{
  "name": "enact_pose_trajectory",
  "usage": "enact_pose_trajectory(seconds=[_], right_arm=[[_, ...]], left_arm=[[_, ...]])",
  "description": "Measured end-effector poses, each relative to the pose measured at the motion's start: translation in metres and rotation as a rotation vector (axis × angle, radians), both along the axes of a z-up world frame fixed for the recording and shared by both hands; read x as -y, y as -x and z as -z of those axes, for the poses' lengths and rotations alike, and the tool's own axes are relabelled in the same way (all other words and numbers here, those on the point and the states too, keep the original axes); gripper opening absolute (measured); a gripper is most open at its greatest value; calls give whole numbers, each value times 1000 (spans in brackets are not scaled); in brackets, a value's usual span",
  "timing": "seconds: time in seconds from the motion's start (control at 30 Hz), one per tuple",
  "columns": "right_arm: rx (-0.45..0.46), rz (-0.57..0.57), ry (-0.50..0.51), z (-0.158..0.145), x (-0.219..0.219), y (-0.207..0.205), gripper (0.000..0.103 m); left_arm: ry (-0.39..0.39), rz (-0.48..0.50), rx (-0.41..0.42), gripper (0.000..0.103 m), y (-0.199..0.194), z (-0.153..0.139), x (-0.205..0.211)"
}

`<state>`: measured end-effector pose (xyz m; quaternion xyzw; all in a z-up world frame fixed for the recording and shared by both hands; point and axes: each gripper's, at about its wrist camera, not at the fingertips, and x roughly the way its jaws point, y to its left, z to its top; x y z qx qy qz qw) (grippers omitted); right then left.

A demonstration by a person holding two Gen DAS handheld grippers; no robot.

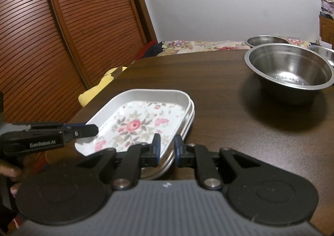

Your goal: Organize plates and bowls

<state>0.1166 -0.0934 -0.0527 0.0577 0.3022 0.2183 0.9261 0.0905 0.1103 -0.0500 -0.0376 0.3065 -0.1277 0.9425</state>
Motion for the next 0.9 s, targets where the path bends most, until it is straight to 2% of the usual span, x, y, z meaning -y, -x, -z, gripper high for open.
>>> enact_pose_trajectory(seconds=[0.23, 0.4, 0.5, 0.7, 0.77, 0.8, 0.9], right_arm=[[10, -3, 8, 0, 2, -1, 17], [32, 1, 2, -8, 9, 3, 17], [61, 14, 6, -20, 18, 2, 17], [117, 80, 35, -45, 51, -9, 24], [131, 121, 42, -53, 67, -17, 36], [140, 147, 48, -56, 75, -20, 46], [155, 218, 70, -59, 101, -30, 48]], left_arm=[[0, -11, 3, 14, -2, 3, -2], [7, -21, 28, 17, -1, -7, -3], [7, -19, 57, 28, -6, -18, -1], [-21, 20, 126, 49, -28, -46, 21], [-18, 37, 141, 53, -38, -53, 32], [-17, 44, 145, 53, -43, -55, 37], [-29, 66, 156, 54, -56, -62, 56]])
